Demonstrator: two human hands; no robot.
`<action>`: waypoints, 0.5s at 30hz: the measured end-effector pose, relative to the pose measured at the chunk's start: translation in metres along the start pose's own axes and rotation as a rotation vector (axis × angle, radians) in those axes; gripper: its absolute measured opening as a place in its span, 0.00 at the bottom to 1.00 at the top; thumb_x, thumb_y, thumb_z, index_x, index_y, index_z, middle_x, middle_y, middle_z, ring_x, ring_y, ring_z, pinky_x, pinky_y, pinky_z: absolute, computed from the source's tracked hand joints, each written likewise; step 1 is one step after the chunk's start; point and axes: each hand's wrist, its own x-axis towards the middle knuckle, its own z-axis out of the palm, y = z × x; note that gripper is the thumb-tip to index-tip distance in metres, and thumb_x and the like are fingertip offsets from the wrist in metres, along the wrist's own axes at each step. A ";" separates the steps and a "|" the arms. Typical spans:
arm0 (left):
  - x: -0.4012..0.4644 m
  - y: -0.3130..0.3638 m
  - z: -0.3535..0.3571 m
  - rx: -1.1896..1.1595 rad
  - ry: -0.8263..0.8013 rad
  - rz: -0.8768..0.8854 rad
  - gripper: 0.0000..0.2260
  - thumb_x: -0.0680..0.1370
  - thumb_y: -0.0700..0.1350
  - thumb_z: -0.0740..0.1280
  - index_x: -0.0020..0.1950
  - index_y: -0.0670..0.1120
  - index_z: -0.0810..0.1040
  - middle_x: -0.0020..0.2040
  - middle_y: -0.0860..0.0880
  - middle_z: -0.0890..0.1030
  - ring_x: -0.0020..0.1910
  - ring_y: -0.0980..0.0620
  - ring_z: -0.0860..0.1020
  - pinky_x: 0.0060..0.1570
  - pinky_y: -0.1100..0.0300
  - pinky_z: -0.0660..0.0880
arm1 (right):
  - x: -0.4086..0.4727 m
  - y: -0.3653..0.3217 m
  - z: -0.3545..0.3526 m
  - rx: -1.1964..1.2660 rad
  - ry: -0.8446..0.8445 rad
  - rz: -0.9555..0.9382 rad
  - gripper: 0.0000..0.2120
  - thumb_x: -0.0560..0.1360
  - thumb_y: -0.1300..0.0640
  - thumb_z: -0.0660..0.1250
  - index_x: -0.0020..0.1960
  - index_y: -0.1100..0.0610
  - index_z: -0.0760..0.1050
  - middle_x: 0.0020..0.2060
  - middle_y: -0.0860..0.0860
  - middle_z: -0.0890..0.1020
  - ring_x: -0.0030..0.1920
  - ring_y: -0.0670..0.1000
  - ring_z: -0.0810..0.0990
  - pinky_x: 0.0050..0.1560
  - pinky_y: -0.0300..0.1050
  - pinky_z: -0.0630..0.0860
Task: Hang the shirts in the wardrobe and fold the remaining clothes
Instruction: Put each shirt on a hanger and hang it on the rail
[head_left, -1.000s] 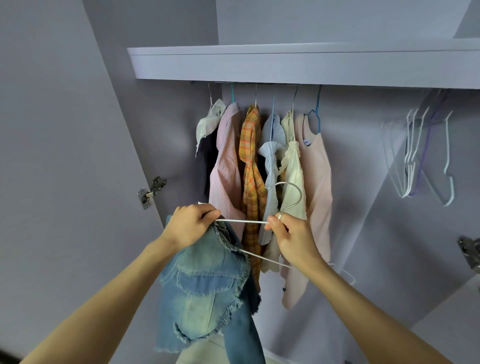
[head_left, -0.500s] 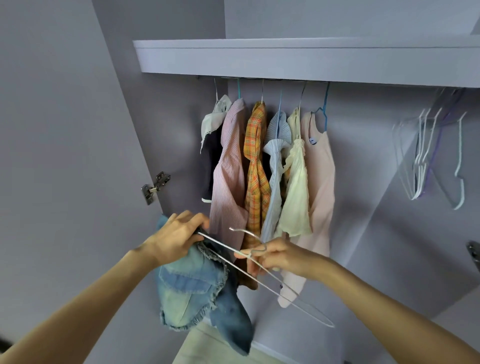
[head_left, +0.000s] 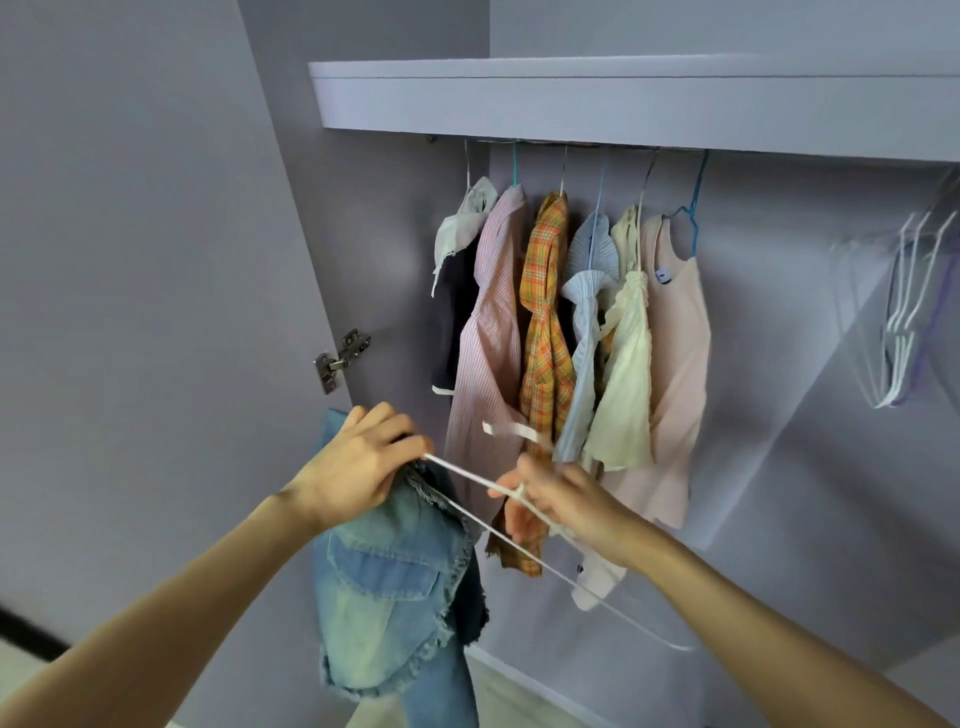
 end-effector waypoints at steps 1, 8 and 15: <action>-0.002 0.001 0.000 0.035 -0.012 0.051 0.16 0.69 0.32 0.57 0.45 0.45 0.81 0.40 0.48 0.79 0.42 0.51 0.65 0.39 0.59 0.61 | 0.000 0.005 0.001 -0.114 0.016 -0.022 0.16 0.81 0.52 0.55 0.49 0.58 0.79 0.34 0.49 0.82 0.38 0.48 0.81 0.40 0.36 0.76; -0.011 0.009 -0.001 0.221 0.042 0.369 0.20 0.69 0.30 0.53 0.46 0.46 0.81 0.43 0.47 0.81 0.47 0.47 0.70 0.50 0.53 0.68 | 0.024 0.017 0.014 -0.379 -0.058 0.015 0.10 0.78 0.58 0.63 0.57 0.57 0.78 0.40 0.43 0.80 0.38 0.36 0.79 0.42 0.31 0.74; -0.017 0.014 -0.009 0.213 0.174 0.353 0.22 0.81 0.34 0.48 0.44 0.44 0.81 0.42 0.46 0.81 0.46 0.47 0.71 0.51 0.53 0.70 | 0.049 0.020 0.063 -0.449 0.094 -0.150 0.16 0.74 0.57 0.67 0.60 0.59 0.71 0.51 0.52 0.78 0.51 0.49 0.77 0.53 0.43 0.74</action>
